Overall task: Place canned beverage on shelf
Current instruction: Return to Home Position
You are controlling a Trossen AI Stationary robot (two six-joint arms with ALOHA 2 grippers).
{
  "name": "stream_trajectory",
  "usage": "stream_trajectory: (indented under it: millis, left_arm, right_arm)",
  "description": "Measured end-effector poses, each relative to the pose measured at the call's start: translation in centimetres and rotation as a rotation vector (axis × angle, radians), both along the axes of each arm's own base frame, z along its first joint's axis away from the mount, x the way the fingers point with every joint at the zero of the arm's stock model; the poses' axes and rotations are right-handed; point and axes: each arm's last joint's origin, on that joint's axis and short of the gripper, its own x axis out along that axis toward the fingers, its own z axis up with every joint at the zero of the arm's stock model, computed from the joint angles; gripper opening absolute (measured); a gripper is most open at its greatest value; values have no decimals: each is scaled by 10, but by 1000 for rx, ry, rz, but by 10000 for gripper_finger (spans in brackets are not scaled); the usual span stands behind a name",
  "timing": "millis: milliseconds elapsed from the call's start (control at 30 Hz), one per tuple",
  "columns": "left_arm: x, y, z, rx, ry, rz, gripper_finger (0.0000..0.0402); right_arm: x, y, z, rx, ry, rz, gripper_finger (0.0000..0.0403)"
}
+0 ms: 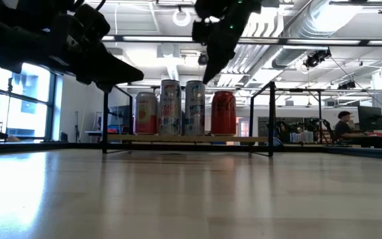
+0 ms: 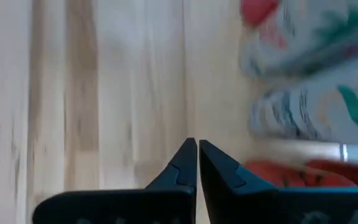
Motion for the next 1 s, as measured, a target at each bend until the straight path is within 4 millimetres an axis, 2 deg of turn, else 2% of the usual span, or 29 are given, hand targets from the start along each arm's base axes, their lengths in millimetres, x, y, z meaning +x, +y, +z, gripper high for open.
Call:
stream_trajectory:
  millis: [200,367,600,833,1000]
  left_arm:
    - [1,1,4,19,-39,50,19]
    - [-1,-4,7,61,-62,32,19]
    - [-4,-4,11,91,-57,35,19]
    - [-13,-3,16,119,-74,16,19]
    - [-34,2,12,110,-104,18,19]
  right_arm:
    - [-28,35,-17,-73,-310,51,0]
    - [-63,66,-37,-110,-484,90,0]
    - [-112,105,-48,-161,-708,119,0]
    - [-150,124,-62,-153,-814,171,0]
    - [-174,128,-73,-162,-874,142,0]
